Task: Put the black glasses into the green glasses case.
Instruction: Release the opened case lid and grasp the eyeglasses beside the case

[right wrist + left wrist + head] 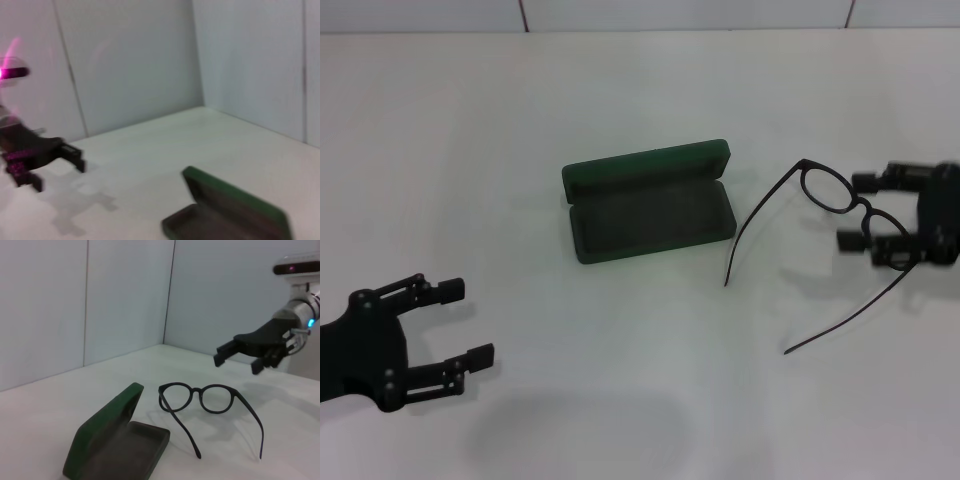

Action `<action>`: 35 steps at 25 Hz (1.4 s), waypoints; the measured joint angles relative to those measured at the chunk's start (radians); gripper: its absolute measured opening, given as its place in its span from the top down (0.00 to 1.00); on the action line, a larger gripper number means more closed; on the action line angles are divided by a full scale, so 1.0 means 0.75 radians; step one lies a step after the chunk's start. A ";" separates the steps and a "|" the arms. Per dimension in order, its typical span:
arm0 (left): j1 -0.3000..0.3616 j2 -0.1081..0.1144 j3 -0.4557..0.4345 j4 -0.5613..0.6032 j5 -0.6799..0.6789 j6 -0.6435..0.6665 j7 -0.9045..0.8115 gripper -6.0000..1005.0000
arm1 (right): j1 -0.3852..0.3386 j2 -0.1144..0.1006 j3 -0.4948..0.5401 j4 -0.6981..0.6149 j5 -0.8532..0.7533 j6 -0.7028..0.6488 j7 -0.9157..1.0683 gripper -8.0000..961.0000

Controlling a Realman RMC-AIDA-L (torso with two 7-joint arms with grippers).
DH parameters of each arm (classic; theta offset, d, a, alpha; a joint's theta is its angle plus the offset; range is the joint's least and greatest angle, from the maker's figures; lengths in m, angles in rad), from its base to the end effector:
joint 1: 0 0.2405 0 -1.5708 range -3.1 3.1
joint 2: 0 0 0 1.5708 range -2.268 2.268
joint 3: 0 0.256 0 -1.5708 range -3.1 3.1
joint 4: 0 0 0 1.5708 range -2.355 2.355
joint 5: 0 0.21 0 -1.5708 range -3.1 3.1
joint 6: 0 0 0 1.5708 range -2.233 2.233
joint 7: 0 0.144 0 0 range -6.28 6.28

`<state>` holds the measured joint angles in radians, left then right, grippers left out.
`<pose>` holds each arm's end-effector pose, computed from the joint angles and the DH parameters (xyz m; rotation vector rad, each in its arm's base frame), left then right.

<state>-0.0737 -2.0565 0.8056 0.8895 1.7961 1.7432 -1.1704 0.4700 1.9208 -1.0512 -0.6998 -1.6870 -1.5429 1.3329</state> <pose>-0.3303 0.2101 0.0428 -2.6257 -0.4963 -0.6863 0.2602 0.3336 0.0347 -2.8049 0.3761 0.6396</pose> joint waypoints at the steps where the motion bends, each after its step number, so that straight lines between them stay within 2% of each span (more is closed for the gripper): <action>1: -0.006 0.010 -0.016 -0.013 0.014 0.013 -0.007 0.17 | 0.017 -0.019 0.000 -0.087 -0.031 0.014 0.138 0.14; 5: -0.022 0.015 -0.017 -0.029 0.052 0.014 -0.019 0.17 | 0.083 -0.051 0.013 -0.235 -0.195 0.054 0.459 0.14; 11: -0.057 0.021 -0.019 -0.084 0.079 0.004 -0.013 0.17 | 0.297 -0.104 0.062 -0.332 -0.534 -0.009 0.981 0.14; 12: -0.061 0.021 -0.020 -0.087 0.083 0.002 -0.012 0.17 | 0.297 -0.104 0.062 -0.332 -0.534 -0.009 0.981 0.14; 13: -0.065 0.022 -0.019 -0.087 0.085 0.002 -0.012 0.17 | 0.379 -0.111 0.061 -0.335 -0.672 -0.029 1.156 0.14; 18: -0.106 0.007 -0.020 -0.091 0.119 -0.004 -0.011 0.17 | 0.480 -0.108 0.046 -0.291 -0.867 -0.039 1.384 0.16; 22: -0.123 0.003 -0.021 -0.104 0.138 -0.043 -0.004 0.18 | 0.613 -0.079 0.039 -0.167 -1.059 -0.046 1.492 0.16; 24: -0.132 -0.001 -0.020 -0.105 0.142 -0.059 0.000 0.18 | 0.657 -0.050 0.039 -0.119 -1.133 -0.031 1.508 0.16; 25: -0.136 -0.002 -0.020 -0.105 0.142 -0.062 0.000 0.18 | 0.674 -0.024 0.039 -0.103 -1.185 -0.016 1.521 0.16; 31: -0.149 -0.003 -0.020 -0.108 0.142 -0.064 0.000 0.18 | 0.715 0.060 0.037 -0.087 -1.341 0.024 1.572 0.15; 35: -0.155 -0.003 -0.021 -0.108 0.142 -0.064 0.000 0.18 | 0.722 0.088 0.036 -0.081 -1.392 0.045 1.581 0.16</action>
<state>-0.1899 -2.0587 0.7901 0.8084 1.9029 1.6949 -1.1703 1.0116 1.9867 -1.0245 -0.7606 -2.7307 -1.5091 2.5186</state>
